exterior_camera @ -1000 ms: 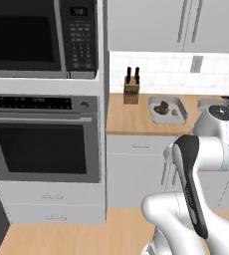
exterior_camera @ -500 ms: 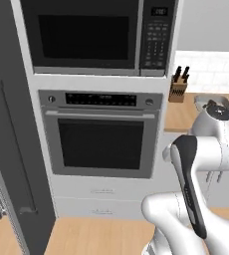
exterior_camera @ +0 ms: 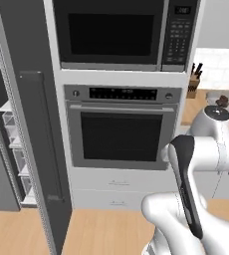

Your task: Place one sweet potato and one steak in each tupperware on the nearby counter, to pack two identical lunches.

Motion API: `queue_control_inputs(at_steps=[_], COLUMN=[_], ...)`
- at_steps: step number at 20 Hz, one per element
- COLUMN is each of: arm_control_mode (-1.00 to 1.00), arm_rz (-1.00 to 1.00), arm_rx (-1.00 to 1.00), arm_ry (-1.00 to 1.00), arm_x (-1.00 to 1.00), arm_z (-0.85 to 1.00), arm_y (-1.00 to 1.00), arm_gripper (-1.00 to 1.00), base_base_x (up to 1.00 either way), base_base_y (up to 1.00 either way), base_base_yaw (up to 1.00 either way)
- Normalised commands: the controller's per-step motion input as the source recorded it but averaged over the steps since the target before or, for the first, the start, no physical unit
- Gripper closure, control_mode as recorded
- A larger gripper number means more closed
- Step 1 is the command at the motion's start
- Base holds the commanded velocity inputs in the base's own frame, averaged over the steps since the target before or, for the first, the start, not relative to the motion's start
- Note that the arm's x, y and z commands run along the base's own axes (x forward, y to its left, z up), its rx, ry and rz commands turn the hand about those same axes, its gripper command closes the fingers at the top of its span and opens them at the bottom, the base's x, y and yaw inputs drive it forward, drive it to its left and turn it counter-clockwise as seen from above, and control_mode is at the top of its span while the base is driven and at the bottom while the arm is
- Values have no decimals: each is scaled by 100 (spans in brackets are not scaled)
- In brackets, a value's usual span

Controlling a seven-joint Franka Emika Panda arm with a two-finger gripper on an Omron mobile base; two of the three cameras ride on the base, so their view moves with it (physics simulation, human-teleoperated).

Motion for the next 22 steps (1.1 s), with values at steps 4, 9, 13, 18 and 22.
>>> queue_control_inputs(at_steps=[4,9,13,18,22], arm_control_mode=[100,100,100,100,100], arm_rz=[0,0,0,0,0], arm_rx=[0,0,0,0,0], arm_ry=[0,0,0,0,0], arm_x=[0,0,0,0,0], arm_z=[0,0,0,0,0], arm_y=[0,0,0,0,0], arm_gripper=[-100,-100,-100,-100,-100], base_base_x=[-87,-15,-1,0,3], base_base_y=[88,100,100,100,100], base_base_yaw=[0,12,47,48,40])
